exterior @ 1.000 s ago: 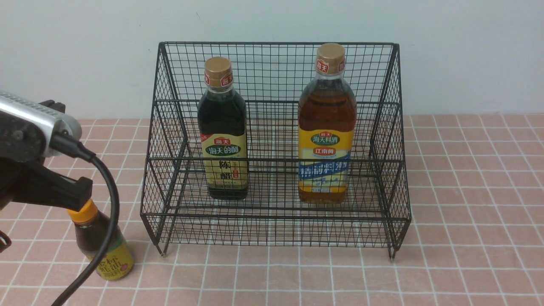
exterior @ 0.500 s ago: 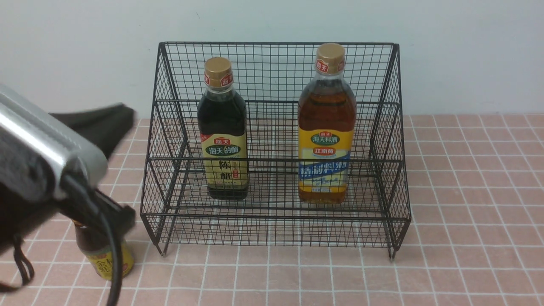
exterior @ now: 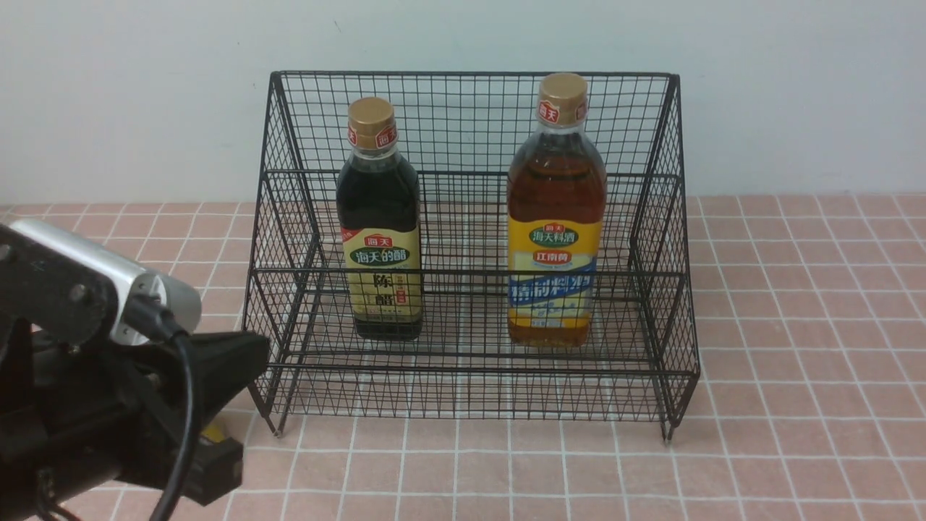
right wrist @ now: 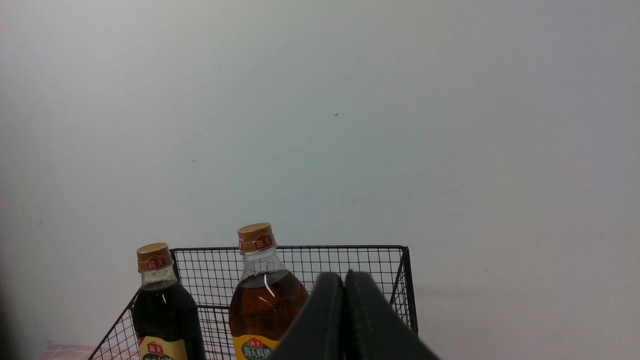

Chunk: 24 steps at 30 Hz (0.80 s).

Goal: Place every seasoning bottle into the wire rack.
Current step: Use the left arm to grab the condiment bottle closest to it

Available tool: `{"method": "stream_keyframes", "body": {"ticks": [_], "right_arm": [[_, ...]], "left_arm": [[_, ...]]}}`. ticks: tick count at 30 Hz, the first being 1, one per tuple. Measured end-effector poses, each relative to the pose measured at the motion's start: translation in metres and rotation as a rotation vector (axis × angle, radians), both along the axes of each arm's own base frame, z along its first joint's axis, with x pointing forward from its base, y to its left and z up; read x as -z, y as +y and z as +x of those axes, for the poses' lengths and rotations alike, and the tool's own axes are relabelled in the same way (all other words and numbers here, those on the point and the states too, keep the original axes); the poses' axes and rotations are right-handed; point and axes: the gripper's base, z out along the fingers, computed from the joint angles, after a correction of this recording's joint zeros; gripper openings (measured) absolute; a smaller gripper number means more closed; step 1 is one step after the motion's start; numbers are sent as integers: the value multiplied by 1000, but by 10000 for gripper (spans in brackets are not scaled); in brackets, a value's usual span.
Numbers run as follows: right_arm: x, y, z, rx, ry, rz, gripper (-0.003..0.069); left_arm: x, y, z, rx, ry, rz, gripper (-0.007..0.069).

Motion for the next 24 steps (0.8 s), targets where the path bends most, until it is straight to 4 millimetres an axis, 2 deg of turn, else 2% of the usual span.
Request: {"method": "stream_keyframes", "body": {"ticks": [4,7,9,10,13,16,20,22,24], "right_arm": [[0,0,0,0,0,0,-15],[0,0,0,0,0,0,-15],[0,0,0,0,0,0,-15],[0,0,0,0,0,0,-15],[0,0,0,0,0,0,-15],[0,0,0,0,0,0,-15],[0,0,0,0,0,0,-15],[0,0,0,0,0,0,-15],[0,0,0,0,0,0,-15]], "left_arm": [[-1,10,-8,-65,9,31,-7],[0,29,-20,-190,39,96,-7],[1,36,-22,-234,47,152,-7],[3,46,-24,-311,56,212,-7],[1,56,-23,-403,35,250,-7],[-2,60,-19,-473,-24,224,-7],[-1,56,-14,-439,-133,201,-7],[4,52,-13,-407,-165,195,-7],[18,48,-12,-365,-177,167,-7]]}}
